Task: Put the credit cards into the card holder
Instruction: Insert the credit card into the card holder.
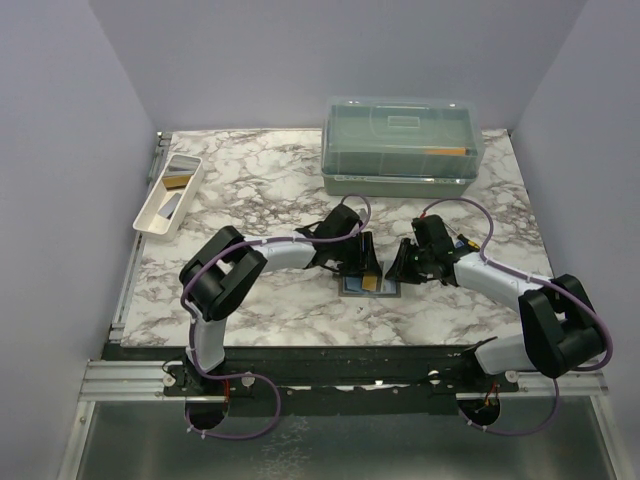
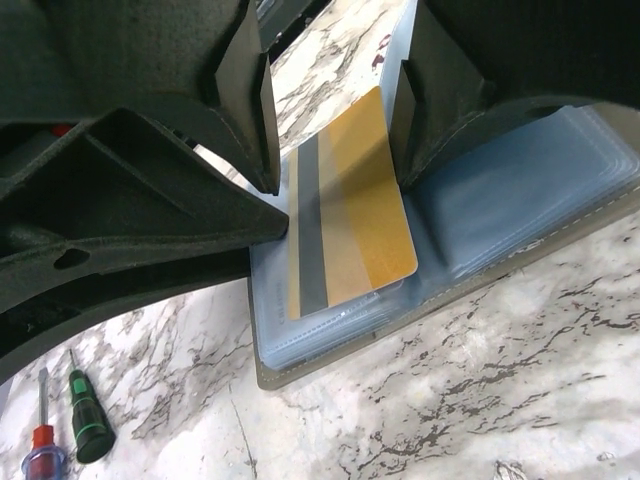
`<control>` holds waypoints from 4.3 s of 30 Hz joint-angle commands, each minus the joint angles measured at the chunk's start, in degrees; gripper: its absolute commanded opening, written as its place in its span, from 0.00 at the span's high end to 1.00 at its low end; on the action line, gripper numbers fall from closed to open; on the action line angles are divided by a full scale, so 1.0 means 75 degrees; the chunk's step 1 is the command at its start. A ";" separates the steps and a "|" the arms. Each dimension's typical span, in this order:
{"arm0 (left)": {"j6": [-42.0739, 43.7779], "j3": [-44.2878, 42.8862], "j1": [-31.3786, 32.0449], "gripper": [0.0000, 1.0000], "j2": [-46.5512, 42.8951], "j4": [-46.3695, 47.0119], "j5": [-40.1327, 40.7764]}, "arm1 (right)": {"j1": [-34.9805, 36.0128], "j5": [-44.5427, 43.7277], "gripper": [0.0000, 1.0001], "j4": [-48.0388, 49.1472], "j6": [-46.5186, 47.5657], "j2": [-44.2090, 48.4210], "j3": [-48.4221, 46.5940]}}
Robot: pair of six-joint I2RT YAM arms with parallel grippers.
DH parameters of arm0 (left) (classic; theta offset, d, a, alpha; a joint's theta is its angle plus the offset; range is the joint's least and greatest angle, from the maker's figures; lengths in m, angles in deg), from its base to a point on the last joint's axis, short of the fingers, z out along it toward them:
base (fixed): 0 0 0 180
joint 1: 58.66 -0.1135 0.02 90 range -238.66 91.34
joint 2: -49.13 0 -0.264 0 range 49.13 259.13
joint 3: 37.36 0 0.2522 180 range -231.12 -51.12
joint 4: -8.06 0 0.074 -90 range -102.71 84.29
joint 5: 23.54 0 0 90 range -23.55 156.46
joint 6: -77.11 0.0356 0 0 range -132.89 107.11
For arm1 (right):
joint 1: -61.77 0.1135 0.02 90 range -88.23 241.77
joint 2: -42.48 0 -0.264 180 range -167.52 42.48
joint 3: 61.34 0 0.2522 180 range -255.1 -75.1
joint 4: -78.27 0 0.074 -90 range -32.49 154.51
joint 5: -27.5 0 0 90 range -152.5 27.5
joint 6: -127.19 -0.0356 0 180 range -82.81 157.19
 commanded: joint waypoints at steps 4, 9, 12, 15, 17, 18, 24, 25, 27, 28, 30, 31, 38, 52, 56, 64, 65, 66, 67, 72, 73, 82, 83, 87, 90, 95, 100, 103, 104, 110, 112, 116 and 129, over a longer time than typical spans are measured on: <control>0.0396 -0.0053 0.0136 0.46 -0.0023 -0.1179 -0.0084 | 0.0083 0.0093 0.71 -0.0251 0.0072 -0.0009 0.0191; 0.0272 -0.0257 0.0232 0.46 0.0237 -0.1162 -0.0439 | 0.0077 0.0100 0.70 -0.0226 0.0062 0.0005 0.0225; 0.0245 -0.0622 0.0563 0.46 0.0416 -0.1082 -0.0822 | 0.0082 0.0117 0.70 -0.0176 0.0018 -0.0007 0.0275; 0.0293 -0.0618 0.0577 0.44 0.0131 -0.1091 -0.0731 | 0.0080 0.0088 0.70 -0.0211 -0.0012 0.0040 0.0292; 0.0303 -0.0292 0.0274 0.40 -0.0207 -0.1083 -0.0540 | 0.0077 0.0069 0.69 -0.0231 -0.0042 0.0138 0.0327; 0.0321 -0.0156 0.0105 0.39 -0.0336 -0.1083 -0.0521 | 0.0076 0.0072 0.69 -0.0220 -0.0044 0.0186 0.0339; 0.0417 0.0168 -0.0342 0.36 -0.0897 -0.1091 -0.0549 | 0.0077 0.0148 0.67 -0.0202 -0.0009 0.0176 0.0330; 0.0413 0.0170 -0.0348 0.36 -0.0885 -0.1091 -0.0591 | 0.0082 0.0167 0.67 -0.0182 -0.0025 0.0168 0.0336; 0.0400 0.0196 -0.0350 0.35 -0.0867 -0.1091 -0.0606 | 0.0083 0.0182 0.67 -0.0139 -0.0038 0.0170 0.0363; 0.0421 0.0204 -0.0355 0.35 -0.0861 -0.1094 -0.0577 | 0.0083 0.0196 0.67 -0.0137 -0.0036 0.0162 0.0371; 0.0423 0.0186 -0.0348 0.35 -0.0762 -0.1092 -0.0643 | 0.0082 0.0195 0.67 -0.0137 -0.0033 0.0157 0.0386; 0.0399 0.0157 -0.0344 0.35 -0.0681 -0.1086 -0.0720 | 0.0077 0.0200 0.67 -0.0137 -0.0024 0.0159 0.0388; 0.0183 0.0020 -0.0146 0.35 -0.0201 -0.1058 -0.0955 | 0.0075 0.0223 0.67 -0.0108 -0.0021 0.0148 0.0392; -0.1072 0.0045 0.0089 0.37 0.0032 0.1261 -0.2356 | 0.0082 0.0496 0.67 0.0092 -0.0238 0.0293 0.0560; -0.1143 0.0135 0.0050 0.38 0.0011 0.1394 -0.2254 | 0.0083 0.0721 0.66 0.0153 -0.0347 0.0451 0.0642; -0.1204 -0.0099 0.0049 0.37 0.0219 0.1194 -0.2242 | 0.0083 0.1503 0.59 0.0490 -0.0756 0.1069 0.0959; -0.1205 -0.0129 0.0064 0.37 0.0214 0.1200 -0.2230 | 0.0083 0.1531 0.58 0.0526 -0.0807 0.1132 0.0987; -0.1208 -0.0134 0.0076 0.37 0.0197 0.1194 -0.2224 | 0.0083 0.1469 0.58 0.0509 -0.0841 0.1179 0.0997; -0.1199 -0.0120 0.0079 0.37 0.0155 0.1169 -0.2217 | 0.0077 0.1325 0.58 0.0414 -0.0852 0.1227 0.0989; -0.0566 -0.0075 0.0017 0.37 -0.0344 0.0219 -0.1822 | 0.0083 0.0618 0.49 -0.0175 -0.0655 0.1519 0.0880; -0.0425 -0.0051 -0.0017 0.36 -0.0474 0.0073 -0.1725 | 0.0083 0.0606 0.49 -0.0203 -0.0619 0.1523 0.0862; 0.0270 -0.0065 -0.0344 0.34 -0.0550 -0.0973 -0.0887 | 0.0074 0.0715 0.39 0.0085 -0.0588 0.1302 0.0823; 0.0286 -0.0108 -0.0344 0.34 -0.0452 -0.0978 -0.0906 | 0.0079 0.0738 0.38 0.0140 -0.0609 0.1285 0.0823; 0.0301 -0.0189 -0.0338 0.33 -0.0164 -0.1009 -0.0783 | 0.0074 0.0825 0.38 0.0429 -0.0733 0.1269 0.0922; 0.0284 -0.0328 -0.0308 0.33 0.0071 -0.0909 -0.0985 | 0.0071 0.0908 0.37 0.0595 -0.0723 0.1103 0.0974; -0.0096 -0.0345 -0.0247 0.33 0.0275 -0.0326 -0.1510 | 0.0071 0.1097 0.40 0.0983 -0.0764 0.0837 0.1094; -0.0733 -0.0040 -0.0236 0.33 0.0083 0.0732 -0.2008 | 0.0065 0.1374 0.44 0.1386 -0.0881 0.0763 0.1224; -0.1277 0.0138 -0.0232 0.34 0.0059 0.1474 -0.2424 | 0.0071 0.1509 0.44 0.1553 -0.0933 0.0766 0.1290; -0.1414 0.0206 -0.0229 0.34 0.0043 0.1690 -0.2484 | 0.0067 0.1529 0.44 0.1547 -0.0929 0.0755 0.1291; -0.1614 0.0338 -0.0240 0.34 0.0008 0.1950 -0.2588 | 0.0071 0.1135 0.42 0.0966 -0.0778 0.0942 0.1174; -0.1482 0.0360 -0.0306 0.34 -0.0078 0.1782 -0.2561 | 0.0068 0.0878 0.41 0.0616 -0.0653 0.1059 0.1076; -0.0659 0.0262 -0.0544 0.33 -0.0602 0.0509 -0.2225 | 0.0071 0.0565 0.37 0.0160 -0.0343 0.1234 0.0895; 0.1151 -0.0051 -0.3636 0.21 -0.3428 -0.2975 -0.0947 | 0.0071 0.0645 0.33 0.0101 0.0415 0.1083 0.0473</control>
